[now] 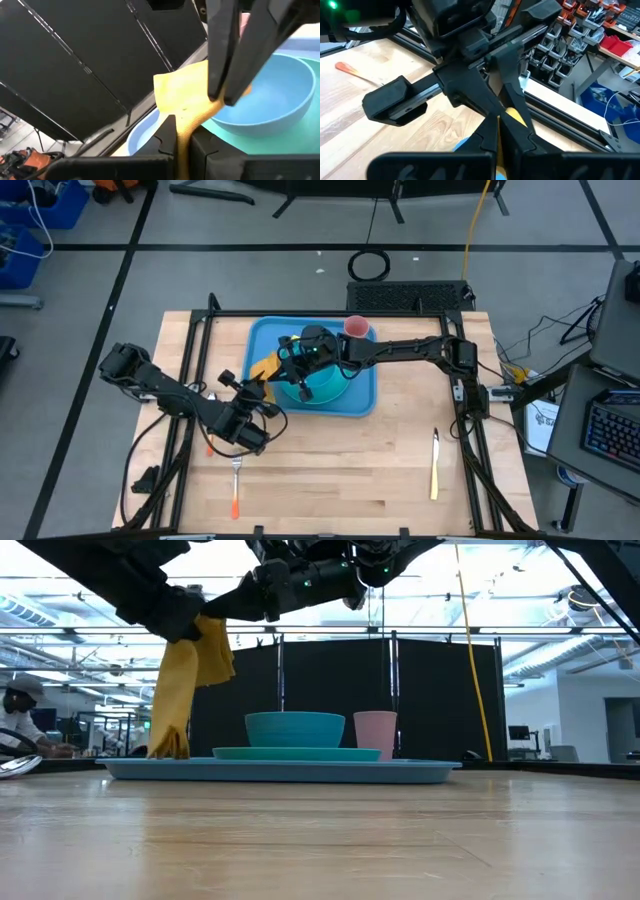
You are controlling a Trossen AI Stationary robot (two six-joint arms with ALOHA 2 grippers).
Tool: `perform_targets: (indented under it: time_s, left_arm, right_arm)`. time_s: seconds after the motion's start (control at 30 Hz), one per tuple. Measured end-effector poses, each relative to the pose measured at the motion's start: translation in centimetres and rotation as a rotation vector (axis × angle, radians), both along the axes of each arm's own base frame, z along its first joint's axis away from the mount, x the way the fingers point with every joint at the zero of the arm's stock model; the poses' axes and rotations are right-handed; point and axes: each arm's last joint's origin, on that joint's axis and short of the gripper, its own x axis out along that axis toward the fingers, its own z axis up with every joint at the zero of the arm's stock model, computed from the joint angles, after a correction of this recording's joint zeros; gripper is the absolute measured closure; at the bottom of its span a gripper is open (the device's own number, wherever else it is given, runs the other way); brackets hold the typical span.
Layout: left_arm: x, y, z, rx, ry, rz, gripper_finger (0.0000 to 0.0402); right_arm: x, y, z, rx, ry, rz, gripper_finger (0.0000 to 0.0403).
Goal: Set up tray
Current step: Put the yellow napkin on the blue serving tray to the left of the green plate
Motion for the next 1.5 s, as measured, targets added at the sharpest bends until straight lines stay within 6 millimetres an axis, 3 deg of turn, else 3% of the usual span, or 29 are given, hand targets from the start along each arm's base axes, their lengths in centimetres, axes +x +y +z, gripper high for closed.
perform_targets:
  time_s: [0.7,0.87,1.23,1.5]
  left_arm:
    - [-0.9,-1.3,0.0,0.001,0.026,-0.058,0.0392]
    - [-1.5,-1.3,0.1,-0.001,0.022,-0.05,0.0392]
    - [-2.2,-2.3,0.1,-0.02,-0.041,-0.08,0.0392]
    - [-3.4,-3.0,0.7,0.013,-0.046,-0.129,0.0392]
  right_arm:
    - [0.0,-0.1,0.1,0.002,-0.002,-0.03,0.0381]
    - [0.1,-0.2,0.2,0.005,-0.018,-0.035,0.0336]
    - [-0.2,-0.2,1.6,0.029,-0.052,-0.097,0.0186]
    - [-2.0,-0.1,5.1,0.096,-0.087,-0.107,0.0158]
